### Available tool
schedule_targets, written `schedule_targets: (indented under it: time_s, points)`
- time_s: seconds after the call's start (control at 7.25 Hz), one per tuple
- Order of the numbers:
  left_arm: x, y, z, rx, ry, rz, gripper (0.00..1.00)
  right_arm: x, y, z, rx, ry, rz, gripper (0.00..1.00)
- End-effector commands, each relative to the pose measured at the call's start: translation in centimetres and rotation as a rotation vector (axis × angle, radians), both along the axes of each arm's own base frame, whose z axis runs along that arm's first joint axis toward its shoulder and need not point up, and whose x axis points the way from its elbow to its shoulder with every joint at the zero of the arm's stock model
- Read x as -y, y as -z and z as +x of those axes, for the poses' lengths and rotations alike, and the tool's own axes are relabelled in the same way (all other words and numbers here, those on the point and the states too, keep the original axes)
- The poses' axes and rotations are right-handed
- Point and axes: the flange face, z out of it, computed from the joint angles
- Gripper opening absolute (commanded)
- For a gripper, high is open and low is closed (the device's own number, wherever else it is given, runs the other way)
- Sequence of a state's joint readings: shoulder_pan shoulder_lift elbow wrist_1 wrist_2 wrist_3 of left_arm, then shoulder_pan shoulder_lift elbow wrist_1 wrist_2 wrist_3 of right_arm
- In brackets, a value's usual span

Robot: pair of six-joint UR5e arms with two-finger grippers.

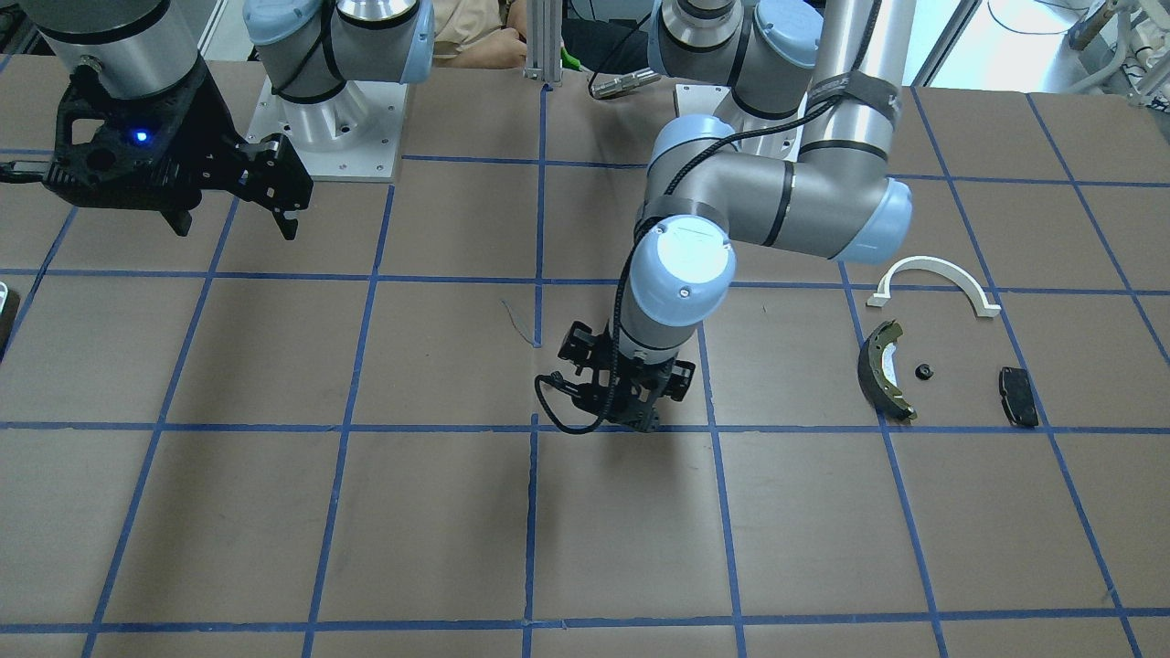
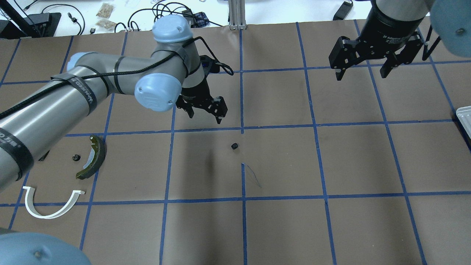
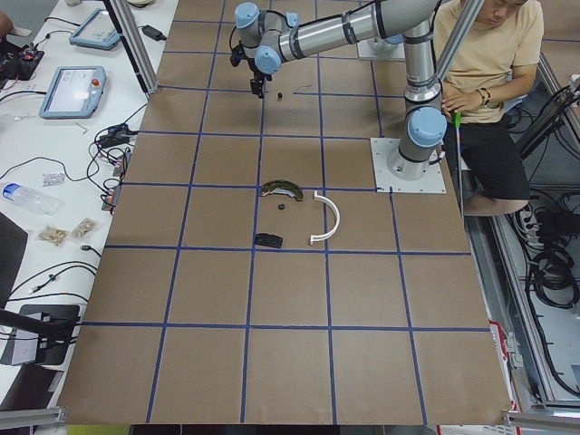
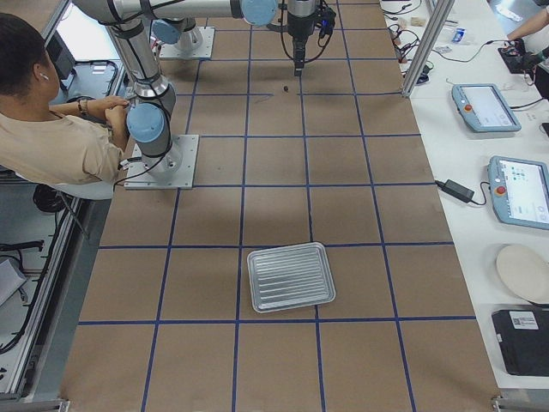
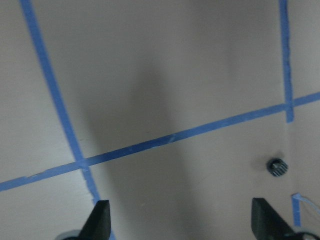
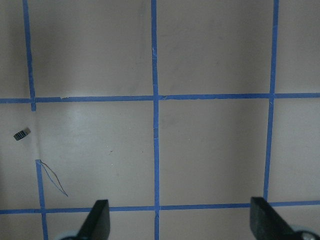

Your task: Place bearing gear from tray to pile

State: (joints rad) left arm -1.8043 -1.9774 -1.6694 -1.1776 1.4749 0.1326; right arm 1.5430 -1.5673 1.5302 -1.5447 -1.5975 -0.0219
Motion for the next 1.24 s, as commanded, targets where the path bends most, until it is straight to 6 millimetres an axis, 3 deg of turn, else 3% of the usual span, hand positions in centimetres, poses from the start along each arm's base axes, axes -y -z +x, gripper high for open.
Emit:
schedule_targets:
  time_s: [0.0,0.14,0.41,0.83,1.1]
  points:
    - [-3.3,4.5,-3.4,-0.019,0.075,-0.052,1.00,0.0,0.0,0.0,-0.006,0.000,0.000,1.00]
    - [-4.0,5.5,-3.7,-0.029,0.084,-0.078,0.98,0.0,0.0,-0.1,-0.007,0.002,0.000,1.00]
    - [-4.7,6.2,-4.1,-0.029,0.107,-0.067,0.83,-0.1,0.0,-0.1,-0.010,0.002,0.004,1.00]
    - [-5.3,7.1,-4.8,-0.022,0.121,-0.055,0.83,0.0,0.2,-0.1,-0.008,0.003,0.008,1.00]
    - [-5.2,7.7,-4.9,-0.021,0.126,-0.047,0.74,0.0,0.1,-0.1,-0.008,0.003,0.005,1.00]
